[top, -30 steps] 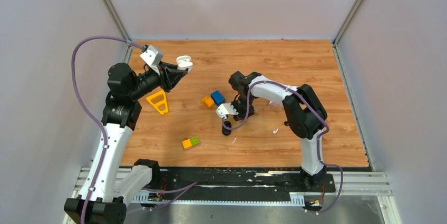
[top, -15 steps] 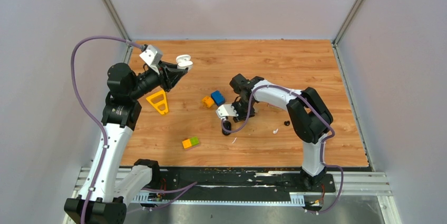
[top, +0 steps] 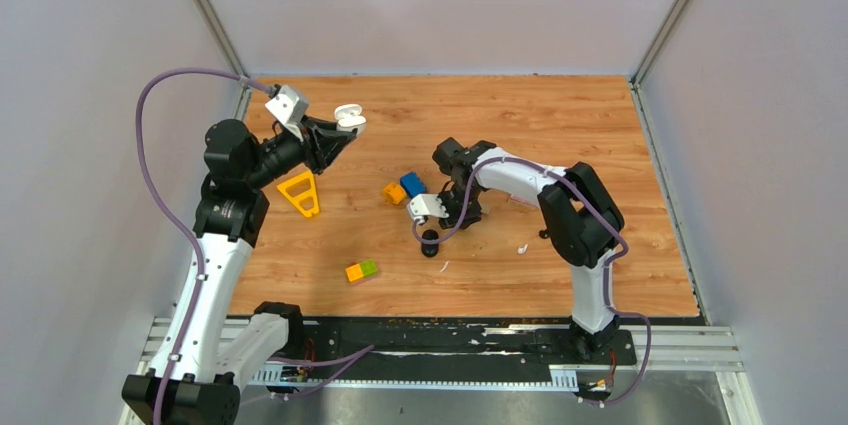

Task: Insert the wireless bluetooth earbuds into the charging case
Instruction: Pick up the left earbud from the center of the board.

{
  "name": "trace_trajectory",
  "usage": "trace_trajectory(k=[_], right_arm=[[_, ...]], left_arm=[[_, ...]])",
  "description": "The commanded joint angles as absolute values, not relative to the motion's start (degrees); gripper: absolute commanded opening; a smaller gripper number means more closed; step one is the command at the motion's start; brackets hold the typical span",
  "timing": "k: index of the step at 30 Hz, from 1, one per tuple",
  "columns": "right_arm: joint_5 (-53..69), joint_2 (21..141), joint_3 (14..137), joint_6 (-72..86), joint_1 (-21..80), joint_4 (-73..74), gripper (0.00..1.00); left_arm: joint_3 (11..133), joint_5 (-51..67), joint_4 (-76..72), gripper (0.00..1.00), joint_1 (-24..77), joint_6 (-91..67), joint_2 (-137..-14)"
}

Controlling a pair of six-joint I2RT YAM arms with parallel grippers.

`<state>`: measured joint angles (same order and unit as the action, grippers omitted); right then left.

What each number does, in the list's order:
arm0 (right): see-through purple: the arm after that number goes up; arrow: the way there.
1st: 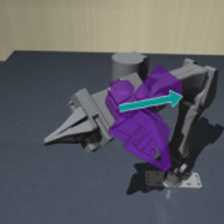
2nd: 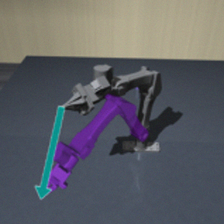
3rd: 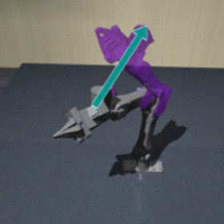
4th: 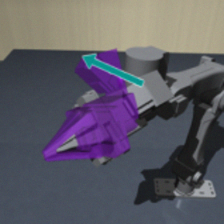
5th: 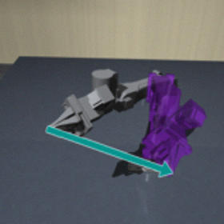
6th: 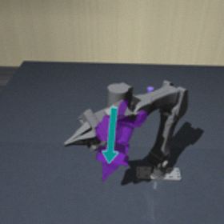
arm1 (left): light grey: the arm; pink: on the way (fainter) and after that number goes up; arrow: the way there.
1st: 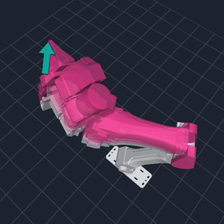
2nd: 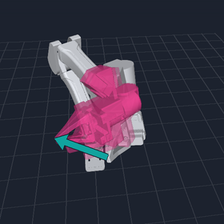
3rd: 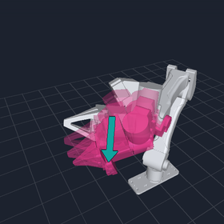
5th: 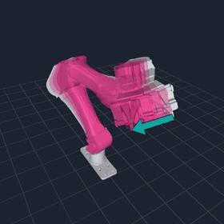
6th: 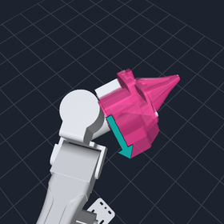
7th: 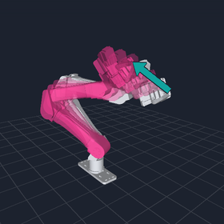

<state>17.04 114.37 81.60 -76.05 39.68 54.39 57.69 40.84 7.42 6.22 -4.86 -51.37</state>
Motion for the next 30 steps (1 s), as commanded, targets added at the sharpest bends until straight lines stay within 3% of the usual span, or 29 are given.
trace_trajectory(k=[1, 10, 19, 30], right_arm=[[17.27, 116.96, 81.48, -74.55, 40.07, 54.52, 0.29], [13.97, 117.05, 79.94, -72.16, 40.91, 52.09, 0.28], [14.55, 116.57, 82.98, -67.33, 41.97, 53.67, 0.06], [25.27, 105.66, 93.65, -57.85, 40.25, 65.26, 0.03]], left_arm=[[57.38, 40.83, 4.95, 0.0, 5.64, -5.6, -51.48], [57.22, 40.78, 4.41, 0.0, 5.63, -5.97, -52.15], [56.87, 41.26, 4.43, 0.0, 5.65, -5.49, -52.88], [54.85, 44.98, 0.49, 0.0, 5.73, -4.83, -55.9]])
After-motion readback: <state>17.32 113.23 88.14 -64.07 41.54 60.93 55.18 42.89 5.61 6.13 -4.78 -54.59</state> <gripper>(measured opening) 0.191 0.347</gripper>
